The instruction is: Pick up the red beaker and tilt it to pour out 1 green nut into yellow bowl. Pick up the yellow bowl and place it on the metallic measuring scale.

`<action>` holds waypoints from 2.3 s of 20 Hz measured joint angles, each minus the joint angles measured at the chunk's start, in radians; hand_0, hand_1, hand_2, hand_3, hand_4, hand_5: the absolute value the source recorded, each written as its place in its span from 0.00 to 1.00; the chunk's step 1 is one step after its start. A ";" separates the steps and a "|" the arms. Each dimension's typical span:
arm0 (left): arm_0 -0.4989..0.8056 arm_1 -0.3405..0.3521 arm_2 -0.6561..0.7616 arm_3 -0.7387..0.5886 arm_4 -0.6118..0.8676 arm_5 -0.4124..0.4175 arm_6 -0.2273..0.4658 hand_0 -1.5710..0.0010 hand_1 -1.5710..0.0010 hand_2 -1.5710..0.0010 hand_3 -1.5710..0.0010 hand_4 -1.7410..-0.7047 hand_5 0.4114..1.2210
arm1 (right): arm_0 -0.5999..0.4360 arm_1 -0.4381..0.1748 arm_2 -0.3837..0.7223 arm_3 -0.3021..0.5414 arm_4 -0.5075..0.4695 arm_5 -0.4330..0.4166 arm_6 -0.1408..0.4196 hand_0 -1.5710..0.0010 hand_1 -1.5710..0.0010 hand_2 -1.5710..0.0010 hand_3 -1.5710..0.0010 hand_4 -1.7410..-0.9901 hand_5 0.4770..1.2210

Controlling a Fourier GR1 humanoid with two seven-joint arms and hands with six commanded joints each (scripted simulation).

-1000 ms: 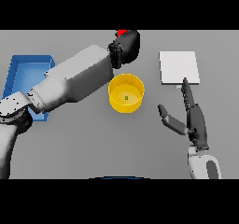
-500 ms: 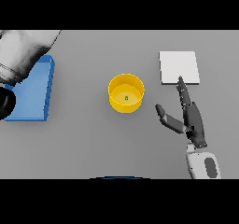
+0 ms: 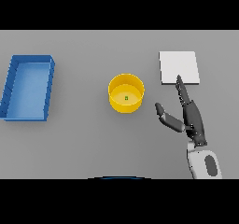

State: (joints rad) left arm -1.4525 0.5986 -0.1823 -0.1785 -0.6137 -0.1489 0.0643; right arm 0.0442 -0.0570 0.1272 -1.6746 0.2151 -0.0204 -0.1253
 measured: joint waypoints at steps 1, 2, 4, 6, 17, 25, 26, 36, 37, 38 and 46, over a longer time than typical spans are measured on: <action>0.043 0.008 0.013 -0.009 0.017 0.045 0.020 0.00 0.00 0.00 0.01 0.00 1.00 | 0.003 -0.004 0.003 0.003 0.004 0.004 -0.001 1.00 1.00 1.00 1.00 0.80 0.20; 0.085 0.011 0.049 -0.019 0.062 0.080 0.029 0.00 0.00 0.00 0.00 0.00 1.00 | -0.002 0.002 0.006 0.009 0.006 0.001 0.006 1.00 1.00 1.00 1.00 0.81 0.21; 0.144 0.014 0.107 -0.032 0.129 0.129 0.087 0.00 0.00 0.00 0.00 0.00 1.00 | 0.002 -0.005 0.005 -0.005 0.000 0.009 0.009 1.00 1.00 1.00 1.00 0.80 0.23; 0.221 0.018 0.151 -0.064 0.187 0.163 0.138 0.00 0.00 0.00 0.00 0.00 1.00 | -0.010 -0.009 0.002 0.013 -0.003 0.014 0.011 1.00 1.00 1.00 1.00 0.82 0.24; 0.784 -0.050 0.197 -0.642 0.391 0.259 0.305 0.00 0.00 0.00 0.00 0.00 0.71 | 0.002 -0.021 -0.001 0.014 -0.005 0.020 -0.011 1.00 1.00 1.00 1.00 0.77 0.26; 0.929 -0.026 0.198 -0.916 0.544 0.068 0.406 0.62 0.65 0.67 0.66 0.74 0.31 | 0.019 -0.016 0.002 -0.004 -0.007 0.017 -0.015 1.00 1.00 1.00 1.00 0.78 0.26; 0.934 -0.014 0.183 -0.923 0.536 0.043 0.418 0.69 0.72 0.73 0.72 0.80 0.30 | 0.024 -0.010 0.002 0.003 -0.011 0.016 -0.022 1.00 1.00 1.00 1.00 0.78 0.26; 0.922 -0.002 0.123 -0.918 0.451 0.056 0.405 0.97 0.97 0.97 0.97 0.93 0.28 | -0.001 -0.021 0.025 0.009 0.085 -0.028 0.060 1.00 1.00 1.00 1.00 0.83 0.22; 0.925 -0.015 0.125 -0.921 0.457 0.065 0.383 0.97 0.98 0.98 0.98 0.92 0.29 | -0.019 -0.034 0.032 0.010 0.089 -0.010 0.057 1.00 1.00 1.00 1.00 0.87 0.23; 0.920 -0.026 0.133 -0.921 0.467 0.075 0.377 0.98 0.98 0.98 0.98 0.92 0.30 | -0.044 -0.054 0.046 0.027 0.105 0.013 0.044 1.00 1.00 1.00 1.00 0.88 0.25; 0.940 -0.048 0.139 -0.970 0.498 0.076 0.388 1.00 1.00 1.00 1.00 0.90 0.34 | -0.285 -0.281 0.214 0.105 0.397 0.170 0.073 1.00 1.00 1.00 1.00 0.79 0.21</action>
State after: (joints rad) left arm -0.5123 0.5506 -0.0435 -1.1490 -0.1161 -0.0730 0.4522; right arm -0.2406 -0.3383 0.3413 -1.5697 0.6118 0.1500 -0.0526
